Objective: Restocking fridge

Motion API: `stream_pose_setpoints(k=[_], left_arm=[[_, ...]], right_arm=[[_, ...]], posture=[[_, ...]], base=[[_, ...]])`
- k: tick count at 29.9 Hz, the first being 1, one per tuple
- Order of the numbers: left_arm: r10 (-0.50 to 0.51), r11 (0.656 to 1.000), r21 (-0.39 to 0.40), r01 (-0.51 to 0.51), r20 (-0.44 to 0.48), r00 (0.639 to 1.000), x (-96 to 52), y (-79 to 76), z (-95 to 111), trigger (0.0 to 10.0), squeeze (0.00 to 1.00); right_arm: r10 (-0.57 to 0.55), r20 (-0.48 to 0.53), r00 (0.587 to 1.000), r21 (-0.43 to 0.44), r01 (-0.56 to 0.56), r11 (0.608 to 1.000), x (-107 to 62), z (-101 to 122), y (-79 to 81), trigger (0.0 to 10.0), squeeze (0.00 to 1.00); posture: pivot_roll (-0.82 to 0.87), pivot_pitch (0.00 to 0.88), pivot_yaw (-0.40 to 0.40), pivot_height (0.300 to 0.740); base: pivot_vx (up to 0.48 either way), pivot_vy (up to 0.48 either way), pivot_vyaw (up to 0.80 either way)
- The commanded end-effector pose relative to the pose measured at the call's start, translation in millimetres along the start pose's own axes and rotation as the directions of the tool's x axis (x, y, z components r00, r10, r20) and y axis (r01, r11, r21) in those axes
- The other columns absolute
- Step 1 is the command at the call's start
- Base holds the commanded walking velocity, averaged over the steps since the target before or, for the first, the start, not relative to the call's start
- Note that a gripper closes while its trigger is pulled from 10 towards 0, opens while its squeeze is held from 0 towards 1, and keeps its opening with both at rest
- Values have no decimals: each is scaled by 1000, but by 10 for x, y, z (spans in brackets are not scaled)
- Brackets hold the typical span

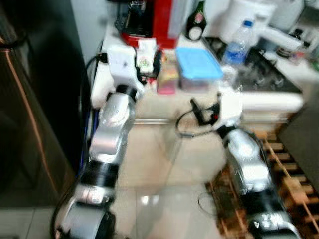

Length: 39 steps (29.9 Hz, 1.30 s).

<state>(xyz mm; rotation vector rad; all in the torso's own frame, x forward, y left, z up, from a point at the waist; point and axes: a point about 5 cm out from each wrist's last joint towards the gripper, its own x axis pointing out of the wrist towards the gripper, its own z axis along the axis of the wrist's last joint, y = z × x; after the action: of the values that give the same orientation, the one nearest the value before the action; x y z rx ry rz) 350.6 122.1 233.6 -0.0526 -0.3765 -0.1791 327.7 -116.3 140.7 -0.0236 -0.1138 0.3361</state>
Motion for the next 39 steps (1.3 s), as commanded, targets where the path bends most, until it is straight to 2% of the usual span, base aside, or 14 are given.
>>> stream_pose_setpoints(k=[1, 8, 12, 14, 17, 20, 21, 23, 27, 34, 35, 36, 38, 39], left_arm=[[-36, 999, -7, 36, 23, 999, 44, -108, 78, 10000, 0], [-50, 997, 52, 49, 25, 998, 99, 83, 187, 10000, 0], [-25, 991, 132, 29, -36, 999, 164, 236, 174, 10000, 0], [14, 992, 123, -6, -60, 998, 207, 324, 175, 10000, 0], [-9, 995, 94, 13, -53, 999, 258, 349, 230, 10000, 0], [-62, 995, 77, 62, -8, 998, 288, 345, 305, 10000, 0], [-129, 991, 38, 128, 45, 991, 301, 356, 373, 10000, 0], [-236, 971, 46, 233, 83, 968, 311, 447, 441, 10000, 0], [-392, 912, 137, 388, 3, 920, 324, 618, 411, 10000, 0], [-545, 828, 120, 548, -61, 836, 256, 622, 304, 10000, 0], [-599, 791, 101, 604, -77, 797, 215, 600, 279, 10000, 0], [-671, 729, 86, 679, -108, 734, 149, 563, 237, 10000, 0], [-718, 676, 87, 732, -146, 681, 103, 549, 189, 10000, 0], [-757, 629, 72, 774, -171, 631, 62, 537, 145, 10000, 0]], right_arm=[[-50, 6, 999, -2, 50, 999, -32, 31, -155, 10000, 0], [-48, 27, 998, 24, 48, 999, 9, 47, -74, 10000, 0], [-26, 80, 996, -22, 28, 999, 13, 179, -52, 10000, 0], [-11, 116, 993, -52, 17, 998, 9, 286, -40, 10000, 0], [-22, 147, 989, -38, 28, 999, 1, 388, -57, 10000, 0], [-32, 153, 988, -29, 37, 999, -4, 408, -68, 10000, 0], [-39, 152, 988, -24, 44, 999, -12, 404, -74, 10000, 0], [-48, 140, 989, -13, 50, 999, -31, 379, -82, 10000, 0], [-50, 106, 993, -16, 52, 999, -107, 322, -103, 10000, 0], [-91, 83, 992, -18, 93, 996, -196, 297, -161, 10000, 0], [-96, 77, 992, -18, 98, 995, -212, 287, -173, 10000, 0], [-101, 70, 992, -18, 103, 995, -236, 275, -192, 10000, 0], [-101, 64, 993, -21, 102, 995, -251, 270, -204, 10000, 0], [-95, 56, 994, -27, 97, 995, -259, 265, -208, 10000, 0]], posture=[[-60, 0, -77, 740], [-36, 0, -54, 740], [-33, 0, -44, 740], [-37, 0, -41, 740], [-46, 0, -35, 740], [-52, 0, -34, 740], [-56, 0, -37, 740], [-62, 0, -37, 740], [-84, 0, -30, 740], [-123, 17, -12, 740], [-124, 19, -14, 740], [-125, 24, -18, 740], [-123, 26, -22, 740], [-121, 26, -26, 740]], base=[[480, 0, 0], [480, 0, 0], [480, 0, 0], [0, 0, 0], [0, 0, 0], [0, 0, 0], [0, 0, 0], [0, 0, 0], [0, 0, 0], [0, 0, 0], [0, 0, 0], [0, 0, 0], [0, 0, 0], [0, 0, 0]])
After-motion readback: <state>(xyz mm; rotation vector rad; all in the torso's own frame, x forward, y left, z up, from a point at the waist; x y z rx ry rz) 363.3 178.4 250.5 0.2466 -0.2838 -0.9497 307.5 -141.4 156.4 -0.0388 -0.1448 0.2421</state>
